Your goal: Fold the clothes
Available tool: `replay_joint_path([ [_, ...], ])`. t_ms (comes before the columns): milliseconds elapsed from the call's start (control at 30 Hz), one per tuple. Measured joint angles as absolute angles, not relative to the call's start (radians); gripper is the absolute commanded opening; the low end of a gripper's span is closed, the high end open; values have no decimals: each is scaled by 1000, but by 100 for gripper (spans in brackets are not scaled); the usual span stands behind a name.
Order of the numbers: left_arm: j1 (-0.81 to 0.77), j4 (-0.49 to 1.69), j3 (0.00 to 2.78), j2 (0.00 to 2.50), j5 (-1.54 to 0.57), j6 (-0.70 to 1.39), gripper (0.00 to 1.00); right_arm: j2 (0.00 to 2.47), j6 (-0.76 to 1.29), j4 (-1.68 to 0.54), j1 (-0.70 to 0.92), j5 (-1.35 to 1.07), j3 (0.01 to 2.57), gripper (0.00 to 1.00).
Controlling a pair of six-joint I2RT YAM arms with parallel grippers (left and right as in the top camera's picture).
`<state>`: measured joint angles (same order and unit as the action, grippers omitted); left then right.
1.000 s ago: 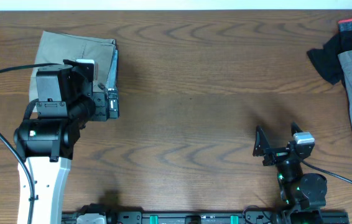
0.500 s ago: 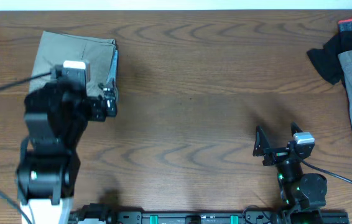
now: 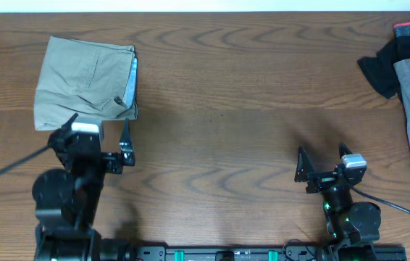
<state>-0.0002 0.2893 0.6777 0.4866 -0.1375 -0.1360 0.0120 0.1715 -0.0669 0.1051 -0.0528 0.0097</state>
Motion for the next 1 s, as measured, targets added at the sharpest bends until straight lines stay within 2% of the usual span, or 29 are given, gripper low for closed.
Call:
replay_joint_path([
  [633,56,60,242,24,-126,-136,98,12,171,-67,105,-53,10,99],
  [1000,56,-57,142,12,-127,-136,98,12,171,-67,105,-53,10,99],
])
